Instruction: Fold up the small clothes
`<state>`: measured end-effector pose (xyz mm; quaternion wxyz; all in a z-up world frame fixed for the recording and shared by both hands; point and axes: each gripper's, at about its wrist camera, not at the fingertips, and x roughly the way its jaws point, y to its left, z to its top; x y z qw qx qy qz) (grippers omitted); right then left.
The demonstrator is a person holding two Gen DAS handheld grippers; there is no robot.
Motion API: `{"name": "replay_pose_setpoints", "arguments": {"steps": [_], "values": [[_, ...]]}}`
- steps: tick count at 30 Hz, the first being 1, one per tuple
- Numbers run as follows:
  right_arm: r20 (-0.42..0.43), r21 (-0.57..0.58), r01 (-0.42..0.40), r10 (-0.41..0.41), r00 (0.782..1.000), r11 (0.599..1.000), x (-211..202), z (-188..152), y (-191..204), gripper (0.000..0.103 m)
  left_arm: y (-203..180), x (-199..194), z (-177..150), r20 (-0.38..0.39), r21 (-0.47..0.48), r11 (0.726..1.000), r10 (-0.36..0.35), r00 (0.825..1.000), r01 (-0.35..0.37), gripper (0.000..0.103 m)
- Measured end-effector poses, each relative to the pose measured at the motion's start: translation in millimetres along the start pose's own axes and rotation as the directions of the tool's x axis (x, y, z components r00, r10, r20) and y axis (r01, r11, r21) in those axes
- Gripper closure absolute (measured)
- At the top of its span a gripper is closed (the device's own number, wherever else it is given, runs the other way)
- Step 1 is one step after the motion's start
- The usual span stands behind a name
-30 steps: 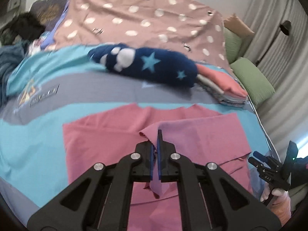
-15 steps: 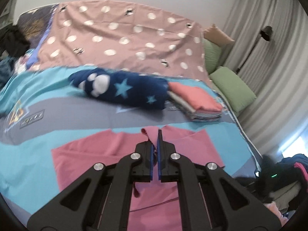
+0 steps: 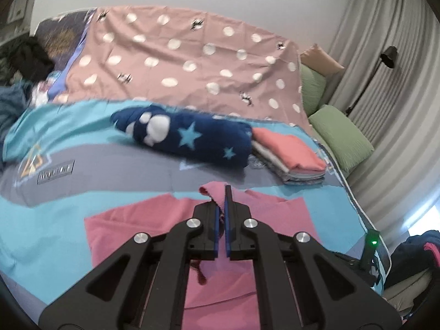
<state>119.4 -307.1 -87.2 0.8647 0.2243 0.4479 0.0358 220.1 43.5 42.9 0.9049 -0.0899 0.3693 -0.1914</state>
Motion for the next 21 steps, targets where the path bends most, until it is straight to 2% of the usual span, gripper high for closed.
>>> {"name": "replay_pose_setpoints", "arguments": {"steps": [8,11,13,15,16,17,19,21], "values": [[0.019,-0.065,0.001,0.001,1.0,0.998,-22.0,-10.1,6.8,0.086,42.7,-1.0,-15.9,-0.022,-0.034,0.994,0.1,0.995,-0.1,0.1],[0.012,-0.099,-0.015,0.016,1.0,0.995,-27.0,-15.7,12.2,0.084,68.7,11.8,-26.5,-0.073,-0.055,0.985,0.159,0.985,-0.164,0.1],[0.01,-0.12,-0.005,0.007,1.0,0.993,-30.7,-19.7,15.5,0.081,86.2,33.2,-41.3,-0.149,-0.04,0.974,0.217,0.965,-0.225,0.099],[0.015,-0.122,0.008,-0.006,1.0,0.993,-33.4,-21.3,15.6,0.081,100.9,54.0,-61.0,-0.227,-0.017,0.952,0.294,0.929,-0.305,0.097],[0.017,-0.119,0.01,-0.008,1.0,0.993,-35.7,-21.5,15.0,0.081,108.4,63.3,-72.2,-0.262,-0.009,0.936,0.337,0.905,-0.351,0.094],[0.02,-0.117,0.012,-0.01,1.0,0.993,-37.3,-21.2,14.1,0.08,114.2,68.6,-81.3,-0.283,-0.011,0.925,0.361,0.888,-0.38,0.089],[0.036,-0.121,0.022,-0.018,0.999,0.992,-43.4,-19.0,14.6,0.079,117.4,67.6,-90.1,-0.281,-0.027,0.924,0.359,0.89,-0.381,0.086],[0.057,-0.135,0.027,-0.019,0.998,0.99,-47.8,-14.9,18.0,0.079,110.8,61.3,-93.0,-0.254,-0.002,0.922,0.373,0.892,-0.386,0.076]]}}
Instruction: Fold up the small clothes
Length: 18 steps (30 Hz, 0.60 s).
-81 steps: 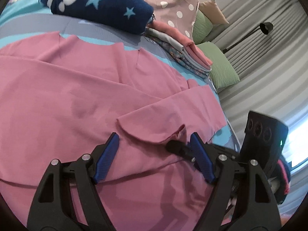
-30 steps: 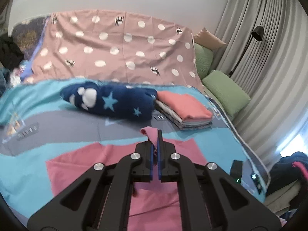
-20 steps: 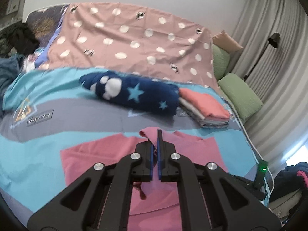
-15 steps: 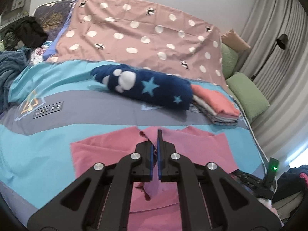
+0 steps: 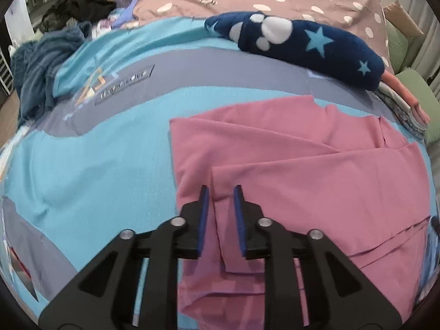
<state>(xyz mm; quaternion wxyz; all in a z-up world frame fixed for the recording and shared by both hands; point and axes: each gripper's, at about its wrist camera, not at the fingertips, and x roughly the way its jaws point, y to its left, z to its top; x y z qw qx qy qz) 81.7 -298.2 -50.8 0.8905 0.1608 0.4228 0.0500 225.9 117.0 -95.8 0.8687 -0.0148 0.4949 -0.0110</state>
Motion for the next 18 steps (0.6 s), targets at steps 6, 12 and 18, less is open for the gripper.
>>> {"name": "replay_pose_setpoints", "arguments": {"steps": [6,12,18], "values": [[-0.014,-0.004,0.001,-0.001,1.0,1.0,13.0,11.1,5.1,0.072,-32.8,6.6,-16.8,0.012,0.16,0.984,0.081,0.997,-0.082,0.056],[-0.047,0.001,0.02,-0.02,0.999,1.0,17.7,-4.9,-11.5,0.069,-61.7,-28.7,0.4,0.076,0.156,0.984,-0.097,0.992,0.085,0.054],[-0.035,0.043,-0.044,0.046,0.998,0.998,20.4,-14.0,-25.3,0.067,-179.6,-46.2,37.4,0.043,0.379,0.88,-0.325,0.945,0.286,0.042]]}}
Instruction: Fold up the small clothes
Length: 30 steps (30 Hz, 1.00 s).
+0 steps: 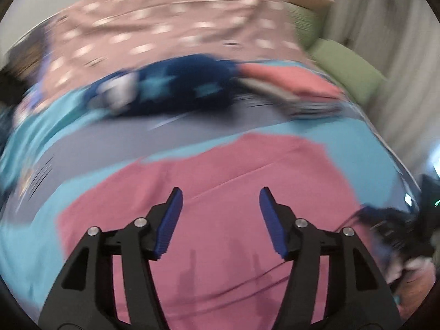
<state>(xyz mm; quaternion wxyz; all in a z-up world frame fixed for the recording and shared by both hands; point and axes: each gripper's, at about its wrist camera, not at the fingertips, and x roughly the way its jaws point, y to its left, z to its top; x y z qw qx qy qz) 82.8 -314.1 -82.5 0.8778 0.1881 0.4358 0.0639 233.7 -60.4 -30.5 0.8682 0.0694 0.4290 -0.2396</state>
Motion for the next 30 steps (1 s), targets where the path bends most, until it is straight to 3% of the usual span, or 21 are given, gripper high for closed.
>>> {"name": "replay_pose_setpoints", "arguments": {"steps": [5,9,11,13,16,18,22,24,26,30], "values": [[0.017,-0.035,-0.016,0.017,1.0,0.999,-0.4,-2.8,5.0,0.054,-97.5,63.2,58.1,-0.097,0.225,0.97,-0.066,0.993,0.087,0.042],[0.024,-0.002,-0.065,0.065,0.998,0.998,-1.9,-2.5,-3.2,0.053,-153.1,106.9,75.3,-0.192,0.404,0.912,0.008,0.981,0.071,0.044],[0.027,0.032,-0.106,0.105,0.994,0.994,-2.6,-1.7,-10.4,0.053,-168.0,123.4,76.8,-0.246,0.473,0.876,0.03,0.969,0.093,0.06],[0.03,0.054,-0.133,0.131,0.991,0.99,-2.8,-1.4,-14.4,0.053,-182.3,139.4,76.3,-0.294,0.552,0.828,0.08,0.953,0.101,0.068],[0.032,0.062,-0.144,0.142,0.989,0.988,-2.8,-1.0,-14.9,0.053,-183.7,153.0,74.8,-0.325,0.601,0.795,0.148,0.934,0.084,0.068],[0.033,0.064,-0.147,0.146,0.989,0.987,-2.8,-0.5,-15.0,0.053,-184.4,158.8,75.0,-0.348,0.598,0.796,0.15,0.926,0.096,0.068],[0.036,0.084,-0.172,0.169,0.985,0.982,-3.0,0.0,-18.8,0.053,-182.8,164.7,66.6,-0.422,0.547,0.819,0.088,0.902,0.175,0.068],[0.036,0.087,-0.176,0.173,0.984,0.981,-2.5,0.3,-19.6,0.053,-183.6,167.0,62.3,-0.445,0.533,0.823,0.076,0.893,0.196,0.083],[0.036,0.085,-0.173,0.17,0.985,0.981,-2.6,0.4,-18.7,0.053,-184.5,166.6,63.0,-0.436,0.531,0.829,0.092,0.895,0.174,0.096],[0.037,0.084,-0.172,0.169,0.985,0.982,-3.5,-0.6,-19.1,0.053,-173.8,163.0,86.0,-0.412,0.363,0.923,0.039,0.91,0.125,0.098]]}}
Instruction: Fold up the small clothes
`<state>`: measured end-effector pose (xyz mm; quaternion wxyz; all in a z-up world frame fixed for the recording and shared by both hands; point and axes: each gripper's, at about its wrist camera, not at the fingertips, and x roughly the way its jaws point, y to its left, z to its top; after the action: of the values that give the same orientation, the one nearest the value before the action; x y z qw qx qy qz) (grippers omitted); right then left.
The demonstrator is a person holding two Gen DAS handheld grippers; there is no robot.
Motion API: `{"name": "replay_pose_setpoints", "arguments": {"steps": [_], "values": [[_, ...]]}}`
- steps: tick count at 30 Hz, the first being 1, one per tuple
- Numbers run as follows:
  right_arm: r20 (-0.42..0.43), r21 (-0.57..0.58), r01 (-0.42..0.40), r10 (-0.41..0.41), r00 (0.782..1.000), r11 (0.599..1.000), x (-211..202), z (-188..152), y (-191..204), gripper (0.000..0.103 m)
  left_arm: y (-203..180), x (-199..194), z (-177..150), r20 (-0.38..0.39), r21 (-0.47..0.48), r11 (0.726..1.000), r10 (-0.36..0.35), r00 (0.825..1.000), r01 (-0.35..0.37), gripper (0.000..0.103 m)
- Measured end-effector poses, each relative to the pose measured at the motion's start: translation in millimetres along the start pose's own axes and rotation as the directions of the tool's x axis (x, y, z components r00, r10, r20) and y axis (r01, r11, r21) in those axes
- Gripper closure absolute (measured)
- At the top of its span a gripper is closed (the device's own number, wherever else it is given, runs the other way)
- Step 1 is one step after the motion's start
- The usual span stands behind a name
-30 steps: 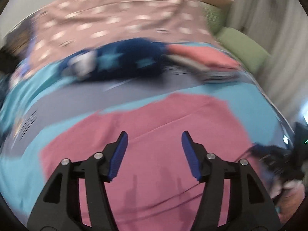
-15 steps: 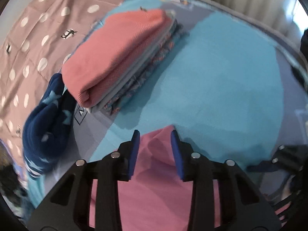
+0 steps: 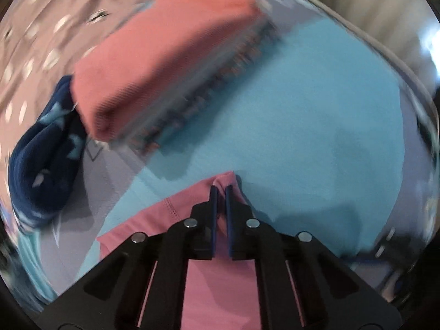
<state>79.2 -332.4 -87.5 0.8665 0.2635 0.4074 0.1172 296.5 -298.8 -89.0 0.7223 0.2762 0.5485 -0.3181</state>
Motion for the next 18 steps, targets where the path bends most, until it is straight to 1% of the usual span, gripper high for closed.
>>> {"name": "replay_pose_setpoints", "arguments": {"steps": [2,3,4,6,8,10,11,12,14,16,17,18], "values": [[-0.001,0.0,0.0,0.0,1.0,1.0,0.0,0.1,-0.1,0.053,4.8,-5.5,7.4,0.032,-0.089,0.993,-0.08,0.996,0.083,0.099],[-0.001,0.001,-0.001,0.001,1.0,1.0,-0.1,0.1,-0.3,0.053,3.2,-6.2,9.3,0.048,-0.1,0.989,-0.106,0.993,0.11,0.1],[0.0,0.002,-0.003,0.003,1.0,1.0,-0.2,0.0,-0.5,0.053,-0.3,-4.7,11.2,0.056,-0.105,0.987,-0.117,0.992,0.123,0.1],[0.0,0.008,-0.009,0.009,1.0,1.0,-0.6,-0.3,-1.4,0.053,-7.4,0.4,12.1,0.069,-0.111,0.987,-0.109,0.992,0.116,0.103],[0.001,0.011,-0.014,0.014,1.0,1.0,-0.9,-0.3,-2.1,0.053,-6.4,2.2,11.2,0.08,-0.122,0.988,-0.09,0.993,0.1,0.103],[0.001,0.014,-0.017,0.017,1.0,1.0,-1.3,-0.5,-2.7,0.053,-0.2,-3.6,5.4,0.113,-0.119,0.988,-0.083,0.99,0.097,0.101],[0.001,0.016,-0.019,0.019,1.0,1.0,-1.4,-0.6,-3.0,0.053,-0.9,-6.7,3.9,0.127,-0.12,0.989,-0.075,0.989,0.09,0.097],[0.001,0.017,-0.021,0.021,1.0,1.0,-1.5,-0.6,-3.2,0.053,3.8,-18.1,-4.5,0.162,-0.124,0.989,-0.065,0.985,0.085,0.093],[0.003,0.019,-0.024,0.024,1.0,1.0,-2.6,-0.8,-4.7,0.053,12.4,-39.3,-22.3,0.225,-0.135,0.989,-0.029,0.974,0.06,0.073],[0.006,0.021,-0.029,0.028,1.0,0.999,-2.0,-0.2,-4.0,0.053,27.0,-56.9,-45.7,0.295,-0.151,0.988,0.002,0.956,0.045,0.069],[0.007,0.022,-0.03,0.03,1.0,0.999,-2.1,-0.6,-3.9,0.053,35.9,-67.2,-70.8,0.327,-0.169,0.985,0.03,0.945,0.028,0.068],[0.007,0.021,-0.028,0.028,1.0,0.999,-2.1,-0.5,-3.9,0.053,42.6,-71.6,-86.4,0.343,-0.186,0.982,0.05,0.938,0.015,0.066]]}}
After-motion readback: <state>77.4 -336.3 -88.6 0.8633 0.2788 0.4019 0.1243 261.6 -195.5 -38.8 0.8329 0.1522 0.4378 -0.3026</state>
